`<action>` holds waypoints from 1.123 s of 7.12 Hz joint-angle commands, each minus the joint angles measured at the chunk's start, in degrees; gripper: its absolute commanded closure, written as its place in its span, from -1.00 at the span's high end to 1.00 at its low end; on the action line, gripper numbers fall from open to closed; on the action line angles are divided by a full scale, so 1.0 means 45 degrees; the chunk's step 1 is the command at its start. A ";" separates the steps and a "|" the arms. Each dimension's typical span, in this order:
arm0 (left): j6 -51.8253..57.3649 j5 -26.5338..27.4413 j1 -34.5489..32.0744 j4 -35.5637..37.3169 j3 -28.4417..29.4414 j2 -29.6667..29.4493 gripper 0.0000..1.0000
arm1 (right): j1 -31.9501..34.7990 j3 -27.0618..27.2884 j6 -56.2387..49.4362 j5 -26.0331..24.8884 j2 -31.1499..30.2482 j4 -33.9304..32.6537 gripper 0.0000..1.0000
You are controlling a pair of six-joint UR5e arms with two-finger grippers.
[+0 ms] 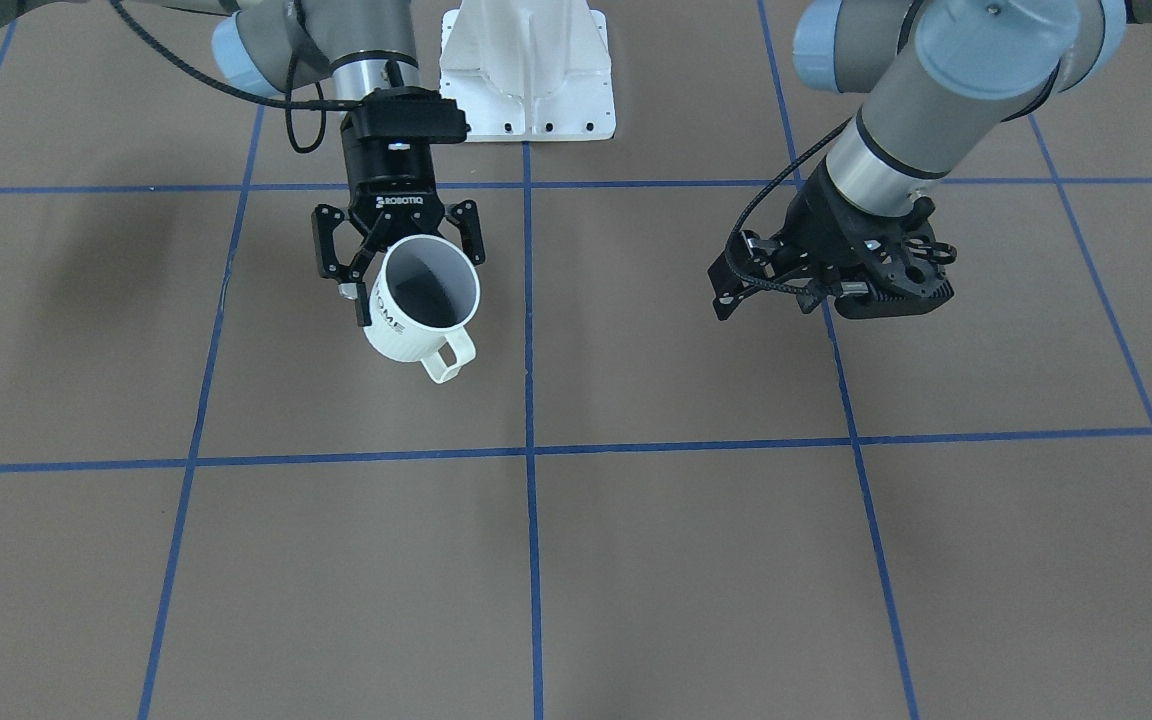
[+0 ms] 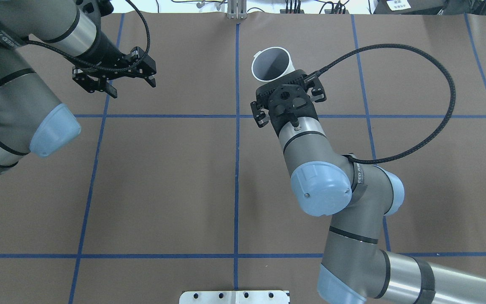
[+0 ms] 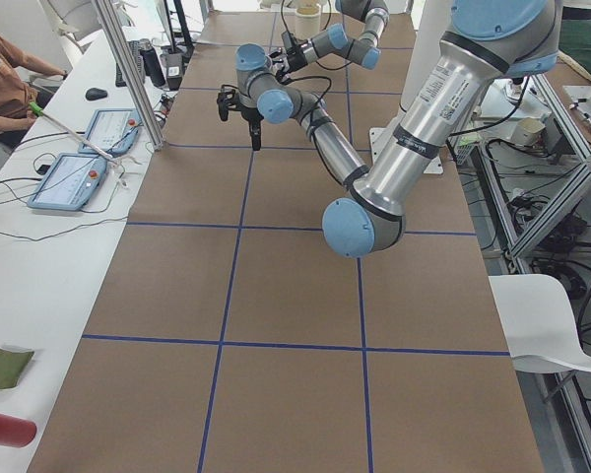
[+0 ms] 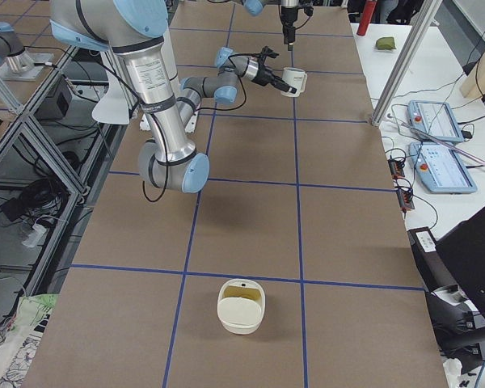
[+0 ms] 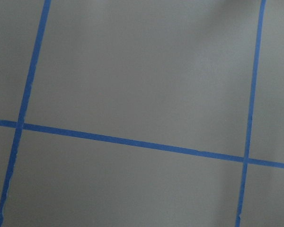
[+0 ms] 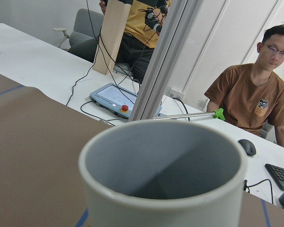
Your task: Left arm hands cup to right arm to dump lemon
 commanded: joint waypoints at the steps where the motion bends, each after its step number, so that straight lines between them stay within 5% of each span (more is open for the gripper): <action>1: -0.1074 -0.0969 0.0011 -0.1483 0.0014 -0.0085 1.00 | -0.0227 -0.0524 0.0439 -0.0341 0.0590 -0.0238 -0.48; 8: -0.3092 -0.1872 0.0050 -0.3438 0.3309 -0.3249 0.99 | -0.0578 -0.1034 0.0988 -0.0789 0.0904 -0.0199 -0.47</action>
